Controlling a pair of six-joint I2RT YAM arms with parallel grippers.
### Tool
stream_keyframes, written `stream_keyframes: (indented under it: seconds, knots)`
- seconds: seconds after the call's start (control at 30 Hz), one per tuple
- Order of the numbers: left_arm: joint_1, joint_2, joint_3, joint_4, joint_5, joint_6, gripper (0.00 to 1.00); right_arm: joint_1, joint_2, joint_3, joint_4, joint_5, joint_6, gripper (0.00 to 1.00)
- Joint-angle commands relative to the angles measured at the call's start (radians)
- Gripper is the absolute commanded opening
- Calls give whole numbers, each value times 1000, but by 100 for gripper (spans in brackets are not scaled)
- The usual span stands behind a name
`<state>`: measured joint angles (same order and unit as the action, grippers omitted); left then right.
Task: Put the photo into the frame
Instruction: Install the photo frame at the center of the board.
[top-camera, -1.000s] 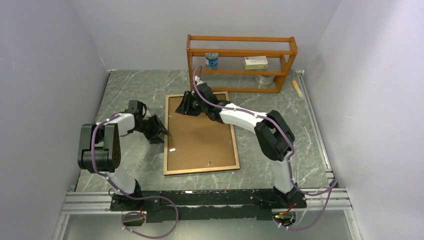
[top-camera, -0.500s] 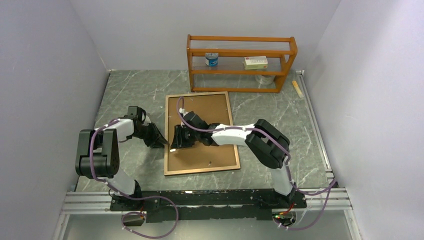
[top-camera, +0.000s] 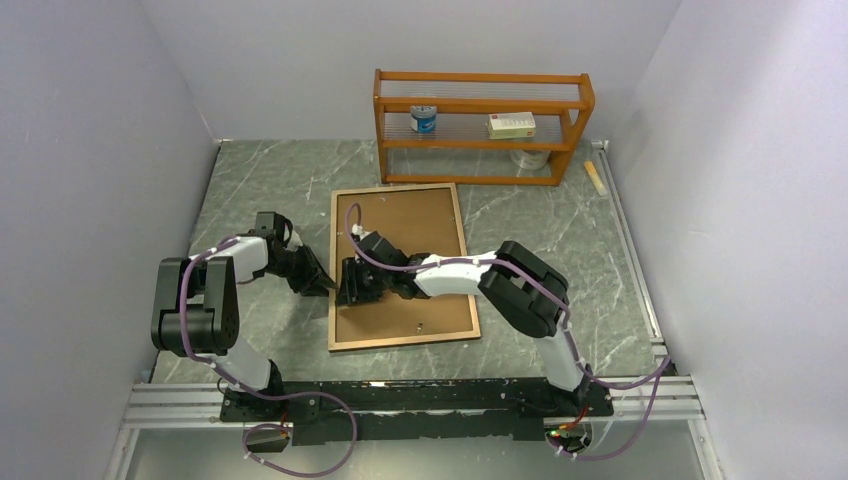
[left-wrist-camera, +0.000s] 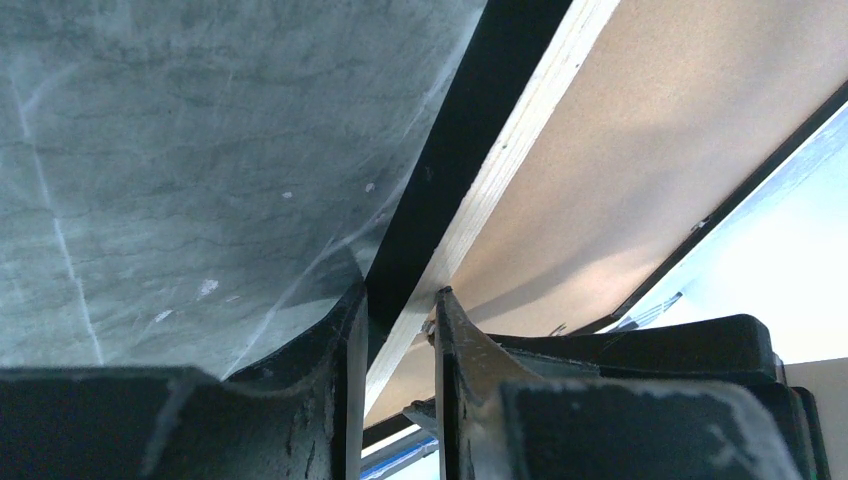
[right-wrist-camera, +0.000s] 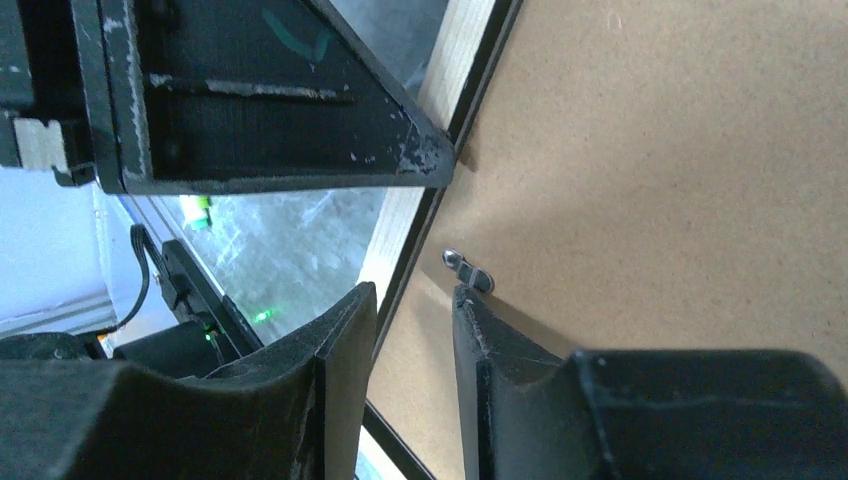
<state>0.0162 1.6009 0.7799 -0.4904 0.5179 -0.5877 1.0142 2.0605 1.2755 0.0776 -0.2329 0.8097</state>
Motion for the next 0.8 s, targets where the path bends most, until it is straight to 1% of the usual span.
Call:
stream_keyframes:
  seconds: [0.0,0.3,0.63,0.77]
  knots:
    - [-6,6,-20,-57,-22,-12,11,2,51,30,0,78,-4,38]
    - [-8,-2,-24,-61,-25,-12,11,2,76,53,11,110,-50,37]
    - [-9,-3,-17,-69,-35,-10,11,2,125,74,52,-38,-97,37]
    - [-7,1,-14,-67,-38,-11,11,3,126,74,50,-69,-111,37]
